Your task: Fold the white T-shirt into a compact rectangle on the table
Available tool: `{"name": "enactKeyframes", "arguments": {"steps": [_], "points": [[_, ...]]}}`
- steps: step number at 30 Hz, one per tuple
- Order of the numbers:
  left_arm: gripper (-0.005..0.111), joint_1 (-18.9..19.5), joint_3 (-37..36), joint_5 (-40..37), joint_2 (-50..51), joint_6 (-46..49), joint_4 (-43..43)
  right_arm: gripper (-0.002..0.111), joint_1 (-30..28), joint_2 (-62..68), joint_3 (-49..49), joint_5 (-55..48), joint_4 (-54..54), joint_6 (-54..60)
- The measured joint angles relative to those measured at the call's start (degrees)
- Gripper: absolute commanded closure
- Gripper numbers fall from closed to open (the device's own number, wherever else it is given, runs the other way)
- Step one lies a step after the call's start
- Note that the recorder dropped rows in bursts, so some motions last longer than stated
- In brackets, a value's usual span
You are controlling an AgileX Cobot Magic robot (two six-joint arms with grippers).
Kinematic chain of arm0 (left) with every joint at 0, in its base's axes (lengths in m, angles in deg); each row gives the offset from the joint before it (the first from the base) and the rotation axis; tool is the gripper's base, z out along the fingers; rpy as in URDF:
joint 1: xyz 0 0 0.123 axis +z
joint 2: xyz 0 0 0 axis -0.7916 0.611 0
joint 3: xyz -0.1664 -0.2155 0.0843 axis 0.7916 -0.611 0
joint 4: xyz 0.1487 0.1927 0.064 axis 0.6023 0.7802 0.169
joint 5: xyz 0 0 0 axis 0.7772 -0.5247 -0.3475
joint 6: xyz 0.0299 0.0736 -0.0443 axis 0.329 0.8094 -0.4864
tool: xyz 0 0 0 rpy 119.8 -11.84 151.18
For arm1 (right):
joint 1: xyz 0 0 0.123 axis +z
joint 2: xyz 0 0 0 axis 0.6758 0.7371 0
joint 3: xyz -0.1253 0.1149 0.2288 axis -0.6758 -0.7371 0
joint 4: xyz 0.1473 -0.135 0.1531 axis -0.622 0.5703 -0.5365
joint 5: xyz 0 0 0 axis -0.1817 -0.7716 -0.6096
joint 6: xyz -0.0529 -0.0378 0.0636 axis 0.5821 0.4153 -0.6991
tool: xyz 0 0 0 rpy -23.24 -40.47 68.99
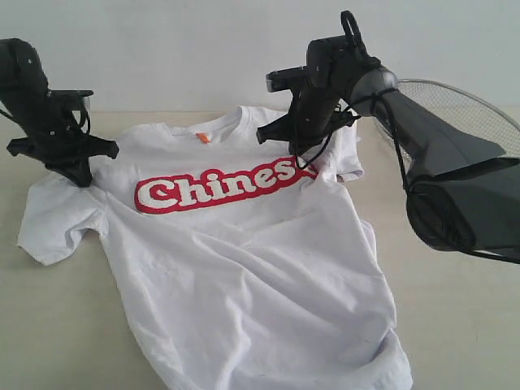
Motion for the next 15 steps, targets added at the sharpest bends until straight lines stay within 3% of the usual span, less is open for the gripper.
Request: {"name": "enactKeyframes", "arguments": {"steps": [10, 15], "points": [[0.102, 0.34, 16.78, -3.9, 0.2, 1.49, 2.86, 0.109, 0.0, -3.22, -0.45, -2.01, -0.14, 0.54], [0.102, -0.38, 20.4, -13.27, -7.97, 4.47, -7.1, 0.109, 0.0, -11.75, -0.49, -2.14, -0.52, 3.86]]}}
